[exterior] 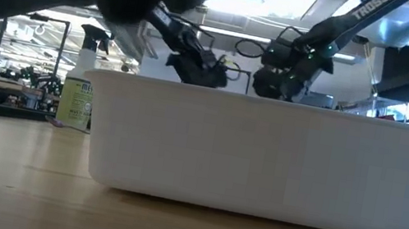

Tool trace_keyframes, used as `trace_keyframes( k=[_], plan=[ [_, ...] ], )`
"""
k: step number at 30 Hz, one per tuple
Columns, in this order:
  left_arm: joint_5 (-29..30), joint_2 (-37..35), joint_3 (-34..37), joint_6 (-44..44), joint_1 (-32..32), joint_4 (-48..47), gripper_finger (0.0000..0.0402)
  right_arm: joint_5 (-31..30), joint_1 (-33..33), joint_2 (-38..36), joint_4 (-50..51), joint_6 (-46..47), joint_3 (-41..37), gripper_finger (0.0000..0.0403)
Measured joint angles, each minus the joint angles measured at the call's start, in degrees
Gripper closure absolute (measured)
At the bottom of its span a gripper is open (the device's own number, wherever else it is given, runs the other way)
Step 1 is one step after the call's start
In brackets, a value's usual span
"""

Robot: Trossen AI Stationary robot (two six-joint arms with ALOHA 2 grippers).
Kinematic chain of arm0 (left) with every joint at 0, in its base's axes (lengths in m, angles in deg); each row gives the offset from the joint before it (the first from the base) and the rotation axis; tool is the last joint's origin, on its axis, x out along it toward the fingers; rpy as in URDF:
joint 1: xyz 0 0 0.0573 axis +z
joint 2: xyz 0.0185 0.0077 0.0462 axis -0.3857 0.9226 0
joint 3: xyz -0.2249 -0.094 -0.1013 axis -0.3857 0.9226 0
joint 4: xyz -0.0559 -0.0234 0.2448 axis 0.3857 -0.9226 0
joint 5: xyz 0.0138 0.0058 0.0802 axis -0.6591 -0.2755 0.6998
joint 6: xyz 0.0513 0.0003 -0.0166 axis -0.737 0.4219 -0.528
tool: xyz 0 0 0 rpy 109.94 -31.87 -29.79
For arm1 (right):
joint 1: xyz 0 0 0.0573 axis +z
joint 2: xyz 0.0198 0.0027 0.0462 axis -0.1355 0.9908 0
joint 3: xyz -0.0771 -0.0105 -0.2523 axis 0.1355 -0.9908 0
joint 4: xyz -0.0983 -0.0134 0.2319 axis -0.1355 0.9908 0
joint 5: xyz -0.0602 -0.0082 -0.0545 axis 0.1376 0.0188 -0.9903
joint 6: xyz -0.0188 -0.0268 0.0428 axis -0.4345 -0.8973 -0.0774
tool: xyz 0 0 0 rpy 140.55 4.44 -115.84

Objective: Sort silverware
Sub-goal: Put the purple fork into the white silverware tray

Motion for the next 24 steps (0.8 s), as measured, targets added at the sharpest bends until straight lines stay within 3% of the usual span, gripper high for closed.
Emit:
trace_keyframes(
  k=[8,24],
  plan=[
    [-3.23,-5.96,-0.02,-2.58,3.39,-2.47,0.031,-4.9,1.42,6.72,-0.77,8.89,2.81,0.026],
    [-8.18,-10.67,-0.04,-11.22,5.99,-18.31,0.0338,-12.05,3.65,21.77,15.09,7.58,22.43,0.026]
  ],
)
